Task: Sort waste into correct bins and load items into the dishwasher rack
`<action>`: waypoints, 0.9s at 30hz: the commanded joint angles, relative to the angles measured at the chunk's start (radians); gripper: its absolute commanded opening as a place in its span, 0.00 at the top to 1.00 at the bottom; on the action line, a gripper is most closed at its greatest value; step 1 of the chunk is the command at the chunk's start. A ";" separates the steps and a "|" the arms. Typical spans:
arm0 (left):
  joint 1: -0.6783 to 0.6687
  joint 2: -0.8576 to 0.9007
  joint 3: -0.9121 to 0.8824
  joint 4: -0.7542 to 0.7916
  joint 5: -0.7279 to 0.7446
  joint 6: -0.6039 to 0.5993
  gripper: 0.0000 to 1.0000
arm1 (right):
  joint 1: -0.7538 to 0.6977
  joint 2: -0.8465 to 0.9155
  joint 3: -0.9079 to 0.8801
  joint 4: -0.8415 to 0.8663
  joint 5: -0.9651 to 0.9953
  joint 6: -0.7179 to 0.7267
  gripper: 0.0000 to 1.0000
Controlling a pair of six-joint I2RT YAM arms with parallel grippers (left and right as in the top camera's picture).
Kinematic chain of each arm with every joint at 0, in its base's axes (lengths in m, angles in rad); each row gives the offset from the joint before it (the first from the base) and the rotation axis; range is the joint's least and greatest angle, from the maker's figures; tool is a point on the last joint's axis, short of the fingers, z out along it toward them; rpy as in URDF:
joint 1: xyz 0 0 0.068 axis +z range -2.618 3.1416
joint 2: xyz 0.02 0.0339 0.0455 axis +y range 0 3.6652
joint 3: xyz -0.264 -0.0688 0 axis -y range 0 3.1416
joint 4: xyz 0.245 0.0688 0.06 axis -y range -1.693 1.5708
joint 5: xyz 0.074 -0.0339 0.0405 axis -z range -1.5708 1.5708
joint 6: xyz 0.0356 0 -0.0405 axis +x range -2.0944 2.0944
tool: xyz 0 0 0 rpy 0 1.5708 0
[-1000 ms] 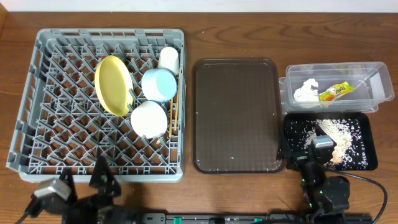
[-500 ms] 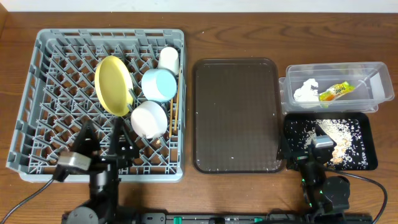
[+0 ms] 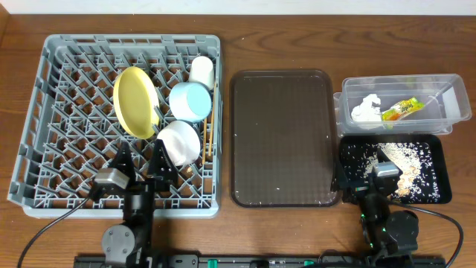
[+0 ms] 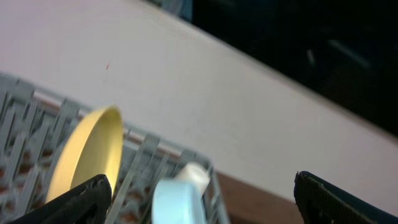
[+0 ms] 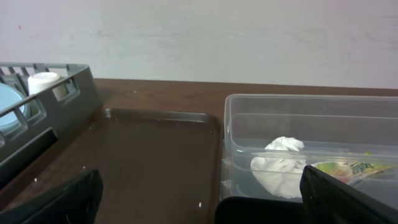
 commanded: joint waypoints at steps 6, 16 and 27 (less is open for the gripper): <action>0.005 -0.004 -0.029 -0.116 -0.003 0.016 0.05 | -0.018 -0.006 -0.002 -0.004 -0.003 -0.015 0.01; 0.096 -0.004 -0.029 -0.299 0.109 0.233 0.05 | -0.018 -0.006 -0.002 -0.004 -0.003 -0.015 0.01; 0.099 -0.004 -0.029 -0.247 0.120 0.417 0.05 | -0.018 -0.006 -0.002 -0.004 -0.004 -0.015 0.01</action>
